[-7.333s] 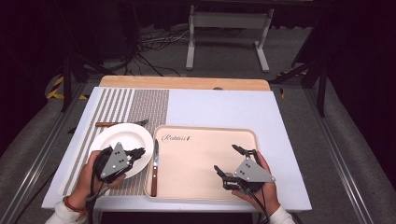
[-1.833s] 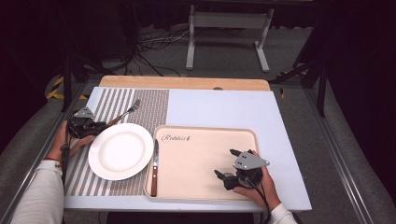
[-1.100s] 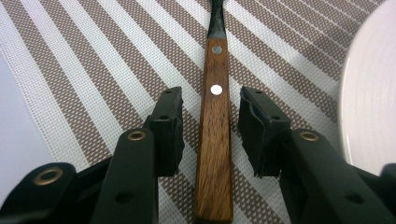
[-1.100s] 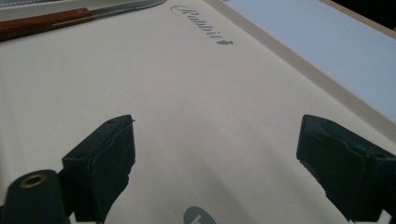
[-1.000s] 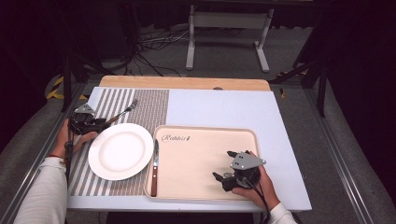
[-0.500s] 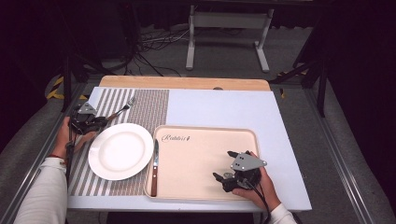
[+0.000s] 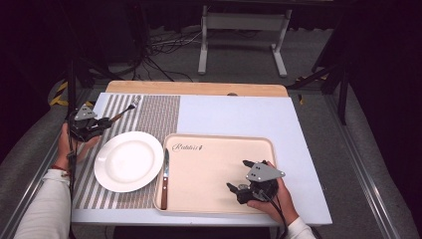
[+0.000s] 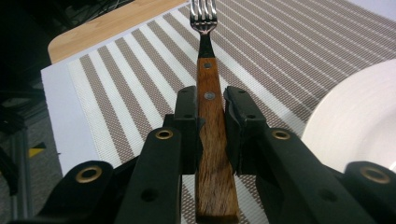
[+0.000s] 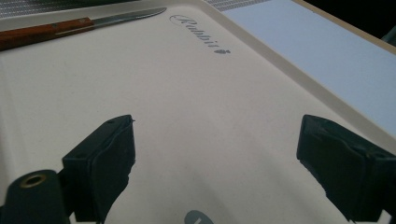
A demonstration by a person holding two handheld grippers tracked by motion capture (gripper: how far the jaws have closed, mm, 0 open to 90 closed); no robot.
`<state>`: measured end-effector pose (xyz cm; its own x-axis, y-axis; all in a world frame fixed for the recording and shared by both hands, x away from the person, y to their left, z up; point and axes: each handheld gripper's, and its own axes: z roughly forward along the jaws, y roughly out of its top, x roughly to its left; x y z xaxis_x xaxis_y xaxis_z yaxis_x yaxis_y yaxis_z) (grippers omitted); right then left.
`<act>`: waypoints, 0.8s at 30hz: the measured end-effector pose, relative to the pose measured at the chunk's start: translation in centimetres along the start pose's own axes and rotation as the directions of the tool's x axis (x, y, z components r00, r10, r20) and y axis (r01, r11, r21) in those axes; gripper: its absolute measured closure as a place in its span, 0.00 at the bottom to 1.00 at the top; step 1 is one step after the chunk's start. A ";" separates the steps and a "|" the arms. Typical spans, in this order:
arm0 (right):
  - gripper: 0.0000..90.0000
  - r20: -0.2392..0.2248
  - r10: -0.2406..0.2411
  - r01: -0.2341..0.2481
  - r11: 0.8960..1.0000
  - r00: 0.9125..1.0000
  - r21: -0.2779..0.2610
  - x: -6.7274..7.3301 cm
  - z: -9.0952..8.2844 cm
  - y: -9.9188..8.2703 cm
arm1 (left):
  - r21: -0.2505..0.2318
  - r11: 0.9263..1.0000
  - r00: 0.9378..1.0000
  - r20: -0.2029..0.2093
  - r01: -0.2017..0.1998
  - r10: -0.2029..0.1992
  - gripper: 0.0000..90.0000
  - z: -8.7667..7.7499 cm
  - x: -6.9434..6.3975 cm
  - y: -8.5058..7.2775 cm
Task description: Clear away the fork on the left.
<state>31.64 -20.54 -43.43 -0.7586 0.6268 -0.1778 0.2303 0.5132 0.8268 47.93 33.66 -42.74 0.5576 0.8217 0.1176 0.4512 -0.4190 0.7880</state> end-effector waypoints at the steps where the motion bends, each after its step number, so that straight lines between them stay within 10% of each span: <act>1: 0.14 0.001 0.000 0.000 1.000 1.000 -0.003 0.0 0.0 0.0 | -0.010 1.000 1.000 -0.006 -0.003 0.003 0.85 -0.1 -0.2 0.1; 24: 0.14 0.067 0.014 -0.008 0.996 0.998 -0.087 -0.2 -1.3 0.5 | -0.203 0.979 0.999 0.038 0.001 0.007 0.85 -4.4 -4.5 1.9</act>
<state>31.13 -21.12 -42.29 -0.7128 0.6719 -0.2011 0.1827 0.4548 0.8717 43.26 30.82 -39.10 0.5869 0.8035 0.0995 0.3010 -0.3306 0.8945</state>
